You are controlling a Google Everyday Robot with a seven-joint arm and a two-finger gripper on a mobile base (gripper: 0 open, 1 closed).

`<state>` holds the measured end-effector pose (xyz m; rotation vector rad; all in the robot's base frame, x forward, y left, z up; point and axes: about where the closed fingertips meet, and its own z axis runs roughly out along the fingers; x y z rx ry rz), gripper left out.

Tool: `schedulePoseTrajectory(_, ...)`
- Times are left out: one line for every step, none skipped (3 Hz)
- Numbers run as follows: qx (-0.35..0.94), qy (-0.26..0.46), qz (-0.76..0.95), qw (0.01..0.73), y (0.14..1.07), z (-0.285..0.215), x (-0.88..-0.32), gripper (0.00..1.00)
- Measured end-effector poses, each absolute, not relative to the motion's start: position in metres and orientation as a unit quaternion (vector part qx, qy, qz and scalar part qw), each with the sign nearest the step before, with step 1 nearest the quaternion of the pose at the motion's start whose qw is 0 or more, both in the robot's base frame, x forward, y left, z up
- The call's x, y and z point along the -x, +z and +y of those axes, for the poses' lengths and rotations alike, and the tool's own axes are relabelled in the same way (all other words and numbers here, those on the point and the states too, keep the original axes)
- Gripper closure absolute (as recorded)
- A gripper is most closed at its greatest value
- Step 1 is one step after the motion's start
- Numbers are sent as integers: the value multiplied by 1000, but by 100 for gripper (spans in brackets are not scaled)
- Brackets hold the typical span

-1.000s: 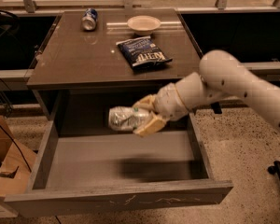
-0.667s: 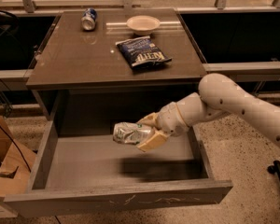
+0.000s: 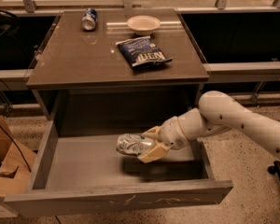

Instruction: Place 7up can into top drawer

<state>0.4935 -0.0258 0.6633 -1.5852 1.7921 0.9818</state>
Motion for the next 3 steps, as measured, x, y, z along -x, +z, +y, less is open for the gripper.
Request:
schedulePoseTrajectory(589,365,666,274,663,-26,-493,59)
schedulePoseTrajectory(590,365,666,274,663,-26,-493,35)
schedulePoseTrajectory(590,365,666,274,663,-26,-493,12)
